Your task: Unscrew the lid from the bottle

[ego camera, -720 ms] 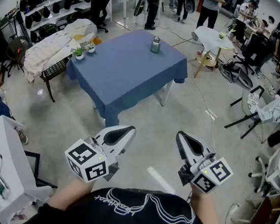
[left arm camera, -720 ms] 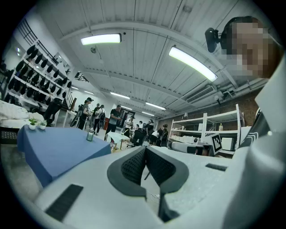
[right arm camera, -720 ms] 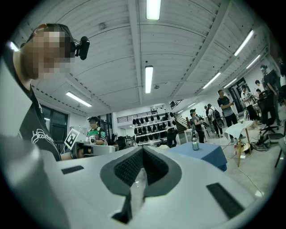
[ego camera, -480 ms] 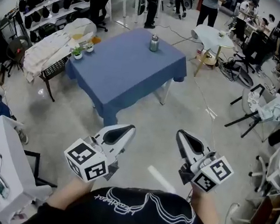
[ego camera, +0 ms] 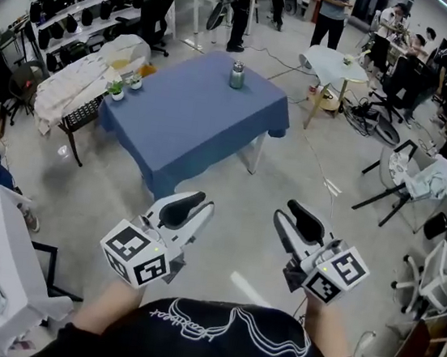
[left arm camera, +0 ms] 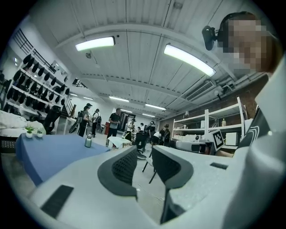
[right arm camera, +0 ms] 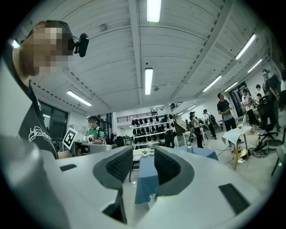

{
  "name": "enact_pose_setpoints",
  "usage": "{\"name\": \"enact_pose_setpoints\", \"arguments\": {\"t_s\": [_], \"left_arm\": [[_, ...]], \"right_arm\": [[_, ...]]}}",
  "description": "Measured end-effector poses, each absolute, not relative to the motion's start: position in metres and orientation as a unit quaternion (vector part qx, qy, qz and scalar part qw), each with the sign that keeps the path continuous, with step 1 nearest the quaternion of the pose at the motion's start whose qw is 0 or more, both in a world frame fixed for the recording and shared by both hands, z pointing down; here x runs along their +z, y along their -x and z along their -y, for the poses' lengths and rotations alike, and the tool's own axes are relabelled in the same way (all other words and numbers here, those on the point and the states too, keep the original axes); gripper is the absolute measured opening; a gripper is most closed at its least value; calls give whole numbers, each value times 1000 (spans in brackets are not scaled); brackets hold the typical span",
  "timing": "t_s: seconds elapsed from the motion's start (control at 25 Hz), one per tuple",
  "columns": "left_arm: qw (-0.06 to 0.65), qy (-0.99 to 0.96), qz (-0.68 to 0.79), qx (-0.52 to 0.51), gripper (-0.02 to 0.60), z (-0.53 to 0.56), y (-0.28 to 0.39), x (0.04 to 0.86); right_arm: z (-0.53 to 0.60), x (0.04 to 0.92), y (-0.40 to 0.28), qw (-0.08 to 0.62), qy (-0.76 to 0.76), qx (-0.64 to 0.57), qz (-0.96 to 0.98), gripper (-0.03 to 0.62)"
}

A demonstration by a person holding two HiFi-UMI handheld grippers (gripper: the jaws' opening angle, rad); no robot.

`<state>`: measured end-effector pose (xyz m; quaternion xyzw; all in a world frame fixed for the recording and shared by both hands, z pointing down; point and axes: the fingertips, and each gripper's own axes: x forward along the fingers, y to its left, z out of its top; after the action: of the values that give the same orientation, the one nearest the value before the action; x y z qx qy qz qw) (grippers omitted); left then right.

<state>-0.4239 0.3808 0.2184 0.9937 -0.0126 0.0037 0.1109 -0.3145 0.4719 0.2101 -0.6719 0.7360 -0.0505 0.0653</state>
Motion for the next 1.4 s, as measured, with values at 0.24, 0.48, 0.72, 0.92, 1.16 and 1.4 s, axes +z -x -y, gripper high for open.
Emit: {"name": "enact_pose_setpoints", "arguments": {"t_s": [0.24,0.48,0.72,0.92,1.16,1.4], "left_arm": [[87,-996,-1,9,210,-395,402,226],[69,-997,1,21,284,-419,376,237],[79,-996,0,35,319,-418,354,257],[58,-998,29,21,321,-385,337,270],[56,-997,34,39,321,-318,288,297],[69,-995,42,63,319,-217,221,318]], "right_arm": [[-487,206,286,54,679,-34,-731,225],[-510,209,259,51,682,-26,-729,326],[-509,230,242,39,682,-32,-730,383],[-488,247,221,36,688,-40,-723,394],[-427,265,173,26,696,-51,-716,395],[-329,273,108,18,700,-68,-711,396]]}}
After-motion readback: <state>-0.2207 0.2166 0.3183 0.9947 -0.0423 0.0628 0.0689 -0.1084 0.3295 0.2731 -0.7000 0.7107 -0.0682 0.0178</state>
